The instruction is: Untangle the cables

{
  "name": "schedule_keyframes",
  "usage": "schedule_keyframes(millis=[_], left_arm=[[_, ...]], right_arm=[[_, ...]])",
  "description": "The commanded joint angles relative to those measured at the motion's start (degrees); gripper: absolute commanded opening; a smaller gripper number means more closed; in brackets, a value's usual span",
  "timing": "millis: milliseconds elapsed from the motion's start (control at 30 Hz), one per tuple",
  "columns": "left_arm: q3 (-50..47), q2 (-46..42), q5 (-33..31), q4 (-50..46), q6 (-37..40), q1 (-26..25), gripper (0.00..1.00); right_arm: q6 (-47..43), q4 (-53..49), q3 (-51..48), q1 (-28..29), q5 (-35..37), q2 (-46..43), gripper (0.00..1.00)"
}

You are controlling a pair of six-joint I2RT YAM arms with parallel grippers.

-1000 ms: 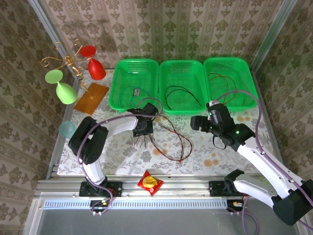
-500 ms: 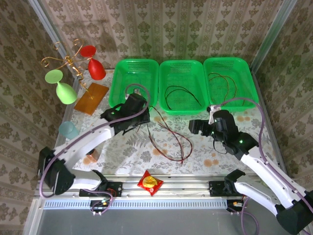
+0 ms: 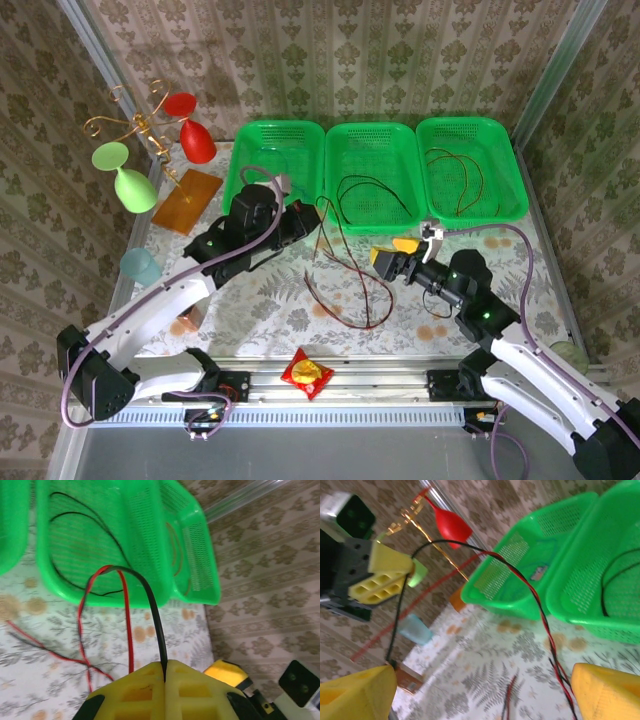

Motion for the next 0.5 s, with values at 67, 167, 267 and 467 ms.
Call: schedule_keyframes(millis=[67,167,267,467], left_arm=[[1.32,0.72,4.01,7.04,-2.15,-1.4,0.0],[2.31,1.33,3.66,5.53,-1.19,-2.0,0.0],[1.76,1.44,3.66,5.83,-1.29,-2.27,0.0],[1.2,1.27,3.31,5.97,-1.3,-2.79,0.0]], right_arm=[[13.1,0.53,4.07,0.3,-0.14,2.71,0.87],[21.08,0.38,7.4,0.32,-4.28,7.61,0.83],[27.2,0.14,10.76,0.36,-7.6,12.25,0.81],[29.77,-1.09,15.46,0.23,-9.01,18.96,0.78]])
